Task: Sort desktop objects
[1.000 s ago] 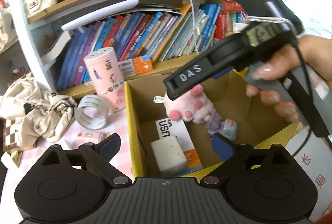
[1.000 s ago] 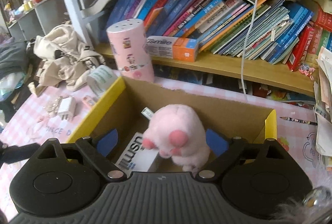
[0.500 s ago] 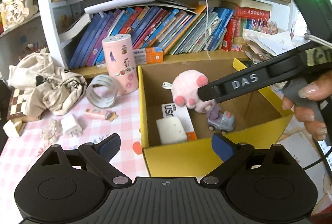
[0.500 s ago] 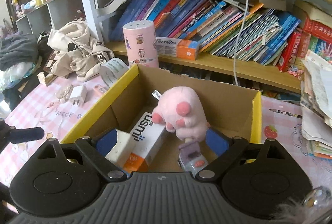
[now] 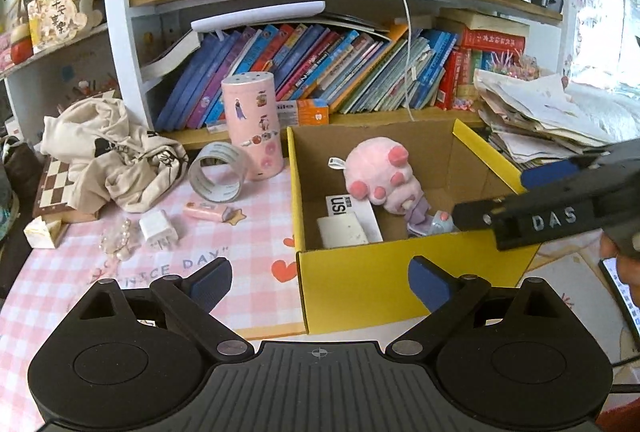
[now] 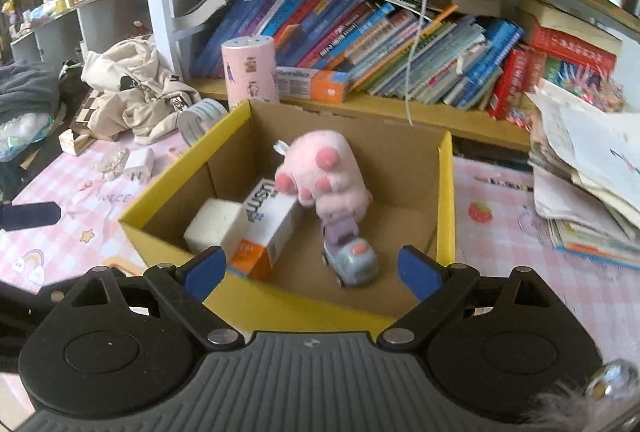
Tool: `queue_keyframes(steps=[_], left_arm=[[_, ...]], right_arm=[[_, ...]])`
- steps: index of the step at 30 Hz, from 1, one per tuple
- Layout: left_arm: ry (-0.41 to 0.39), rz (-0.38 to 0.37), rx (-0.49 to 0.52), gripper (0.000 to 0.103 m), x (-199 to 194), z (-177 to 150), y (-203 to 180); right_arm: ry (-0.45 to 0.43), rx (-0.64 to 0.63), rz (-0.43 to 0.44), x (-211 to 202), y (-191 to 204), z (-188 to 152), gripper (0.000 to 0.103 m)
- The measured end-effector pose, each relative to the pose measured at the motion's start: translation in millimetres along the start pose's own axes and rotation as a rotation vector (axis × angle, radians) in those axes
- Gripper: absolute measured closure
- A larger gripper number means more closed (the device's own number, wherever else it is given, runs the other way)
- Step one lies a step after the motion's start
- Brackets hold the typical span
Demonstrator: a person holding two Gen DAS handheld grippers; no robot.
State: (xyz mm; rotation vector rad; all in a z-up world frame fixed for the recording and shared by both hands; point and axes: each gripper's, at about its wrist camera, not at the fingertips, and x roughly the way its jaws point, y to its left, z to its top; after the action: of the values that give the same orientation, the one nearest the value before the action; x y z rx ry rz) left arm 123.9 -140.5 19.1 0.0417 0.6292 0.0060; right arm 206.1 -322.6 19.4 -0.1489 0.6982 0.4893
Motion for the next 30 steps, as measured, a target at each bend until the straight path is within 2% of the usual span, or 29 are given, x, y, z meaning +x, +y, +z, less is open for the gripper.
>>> queue_keyframes(steps=[5, 10, 16, 21, 25, 30], left_arm=[[0.004, -0.023, 0.013, 0.006, -6, -7, 8], [0.033, -0.031, 0.025, 0.005, -12, -18, 21], [0.081, -0.038, 0.039, 0.005, -16, -30, 39], [0.087, -0.049, 0.045, 0.005, -22, -34, 53], [0.083, -0.063, 0.053, 0.005, -25, -35, 62], [0.071, -0.082, 0.074, 0.005, -30, -36, 72]], right_arm=[[0.028, 0.045, -0.032, -9, 13, -20, 0.009], [0.091, 0.052, -0.059, -11, 34, -41, 0.009], [0.145, 0.108, -0.070, -11, 53, -51, 0.009], [0.192, 0.141, -0.082, -11, 69, -59, 0.009], [0.188, 0.137, -0.090, -16, 83, -60, 0.008], [0.142, 0.141, -0.131, -22, 89, -56, 0.005]])
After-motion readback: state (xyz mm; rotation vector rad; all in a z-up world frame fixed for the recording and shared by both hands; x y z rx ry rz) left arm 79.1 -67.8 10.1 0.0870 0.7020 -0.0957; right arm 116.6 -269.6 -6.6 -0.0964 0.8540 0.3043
